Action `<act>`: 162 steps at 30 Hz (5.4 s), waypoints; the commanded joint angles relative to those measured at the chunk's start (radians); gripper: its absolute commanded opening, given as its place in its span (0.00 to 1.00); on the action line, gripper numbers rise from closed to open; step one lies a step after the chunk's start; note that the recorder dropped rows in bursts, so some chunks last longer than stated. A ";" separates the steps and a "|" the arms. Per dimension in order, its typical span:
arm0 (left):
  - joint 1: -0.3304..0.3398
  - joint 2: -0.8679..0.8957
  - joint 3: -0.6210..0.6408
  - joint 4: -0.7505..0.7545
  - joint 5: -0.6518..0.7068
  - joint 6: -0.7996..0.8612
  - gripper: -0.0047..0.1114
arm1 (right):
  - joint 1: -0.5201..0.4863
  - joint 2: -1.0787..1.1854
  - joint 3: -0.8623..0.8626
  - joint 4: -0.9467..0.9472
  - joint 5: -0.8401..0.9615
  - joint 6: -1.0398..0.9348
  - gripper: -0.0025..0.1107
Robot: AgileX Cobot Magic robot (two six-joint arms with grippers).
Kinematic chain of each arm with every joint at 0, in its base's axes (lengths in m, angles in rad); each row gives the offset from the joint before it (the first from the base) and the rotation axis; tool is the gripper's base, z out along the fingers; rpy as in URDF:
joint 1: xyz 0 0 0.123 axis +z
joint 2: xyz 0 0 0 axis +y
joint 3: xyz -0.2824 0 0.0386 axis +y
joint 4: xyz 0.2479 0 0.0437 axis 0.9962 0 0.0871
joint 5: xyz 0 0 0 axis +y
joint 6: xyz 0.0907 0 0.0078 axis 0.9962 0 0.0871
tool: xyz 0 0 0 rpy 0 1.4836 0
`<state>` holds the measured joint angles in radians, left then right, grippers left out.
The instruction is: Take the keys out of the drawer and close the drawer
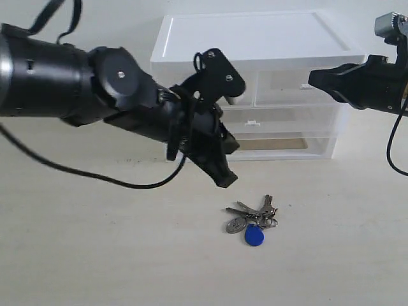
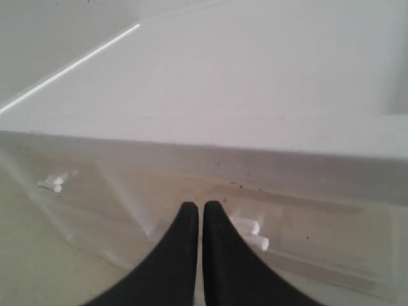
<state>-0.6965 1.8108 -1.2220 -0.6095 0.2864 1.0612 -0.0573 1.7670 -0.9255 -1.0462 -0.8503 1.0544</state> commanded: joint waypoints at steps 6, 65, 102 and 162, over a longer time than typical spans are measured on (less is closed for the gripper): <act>0.000 -0.425 0.401 -0.058 -0.362 -0.046 0.08 | -0.003 -0.258 0.158 -0.040 0.063 -0.043 0.02; 0.000 -1.466 0.842 -0.086 -0.286 -0.506 0.08 | -0.003 -1.767 0.812 -0.035 0.447 0.159 0.02; 0.557 -1.682 1.222 0.551 -0.441 -1.078 0.08 | -0.003 -1.767 0.812 -0.035 0.453 0.159 0.02; 0.791 -1.811 1.222 0.681 0.006 -1.136 0.08 | 0.037 -1.767 0.813 0.179 0.469 0.323 0.02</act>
<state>0.0902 0.0026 -0.0040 0.0672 0.2889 -0.0770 -0.0216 0.0067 -0.1181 -1.0240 -0.3934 1.2839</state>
